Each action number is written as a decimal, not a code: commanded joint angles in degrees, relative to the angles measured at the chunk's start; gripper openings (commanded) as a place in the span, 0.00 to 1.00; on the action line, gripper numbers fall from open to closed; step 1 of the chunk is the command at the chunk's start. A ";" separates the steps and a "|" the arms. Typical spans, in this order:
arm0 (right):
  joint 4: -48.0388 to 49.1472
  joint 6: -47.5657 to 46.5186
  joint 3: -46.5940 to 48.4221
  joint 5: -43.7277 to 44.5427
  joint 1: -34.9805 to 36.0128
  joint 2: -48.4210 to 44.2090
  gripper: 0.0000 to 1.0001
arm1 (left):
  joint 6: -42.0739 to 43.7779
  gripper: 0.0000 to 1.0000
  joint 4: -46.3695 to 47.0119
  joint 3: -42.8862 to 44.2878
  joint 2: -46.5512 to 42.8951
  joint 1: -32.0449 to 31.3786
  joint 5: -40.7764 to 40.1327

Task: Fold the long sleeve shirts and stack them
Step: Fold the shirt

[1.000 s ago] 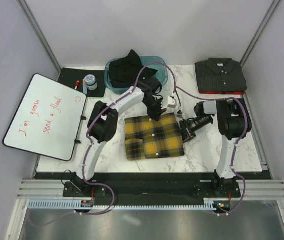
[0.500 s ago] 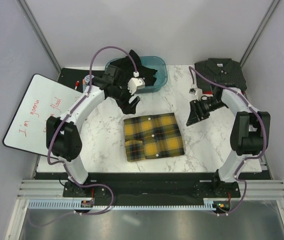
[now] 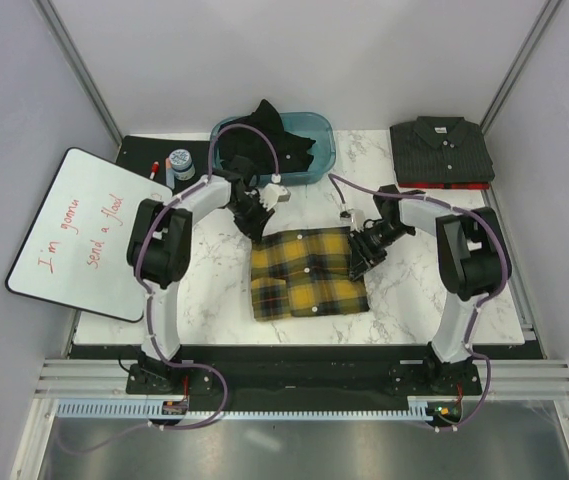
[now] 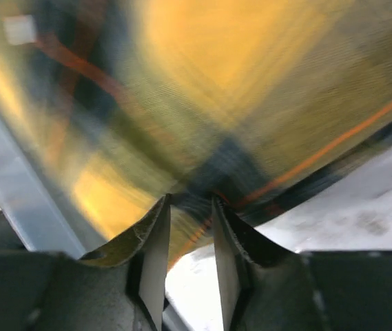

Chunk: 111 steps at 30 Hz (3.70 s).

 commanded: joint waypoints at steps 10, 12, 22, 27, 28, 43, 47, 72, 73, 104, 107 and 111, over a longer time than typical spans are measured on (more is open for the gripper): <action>9.29 5.82 8.06 7.70 -0.91 4.43 0.49 | -6.22 0.35 2.54 21.66 8.65 1.46 -0.19; 7.61 5.55 7.72 3.84 -1.87 -0.92 0.55 | -8.23 0.57 4.12 17.03 2.87 2.33 1.66; 23.37 22.10 3.42 -7.43 -1.70 -27.12 0.98 | -18.17 1.00 19.74 -10.58 -35.91 2.96 22.20; 42.22 46.20 -3.62 -12.74 -0.92 -24.68 0.98 | -36.33 1.00 25.91 -20.08 -39.09 0.69 32.78; 42.50 51.20 -5.28 -13.65 0.05 -23.10 0.98 | -39.50 1.00 29.31 -21.75 -39.35 -0.81 32.53; 65.71 64.54 -26.12 -12.78 9.29 -13.81 0.98 | -76.71 0.99 67.58 -46.11 -24.18 -8.21 30.68; 63.17 56.92 -26.83 -14.72 7.09 -5.52 0.98 | -75.58 0.99 69.69 -48.91 -18.10 -3.48 30.41; 54.11 51.00 -25.78 -20.34 9.02 -12.21 0.98 | -70.05 0.99 63.02 -51.39 -25.92 -4.52 32.71; 53.58 49.86 -25.60 -19.91 8.93 -10.54 0.98 | -68.29 0.99 61.70 -50.95 -22.69 -4.43 31.66; 34.68 33.24 15.97 -10.60 -2.58 20.85 0.93 | -73.81 0.99 58.35 -15.86 3.54 4.71 22.59; 33.71 31.75 16.94 -8.48 -1.71 23.23 0.91 | -75.04 0.99 56.78 -22.45 0.47 4.02 21.98; 27.85 25.34 18.95 -6.72 3.38 23.06 0.91 | -76.62 0.99 53.17 -34.22 -8.75 -0.28 22.23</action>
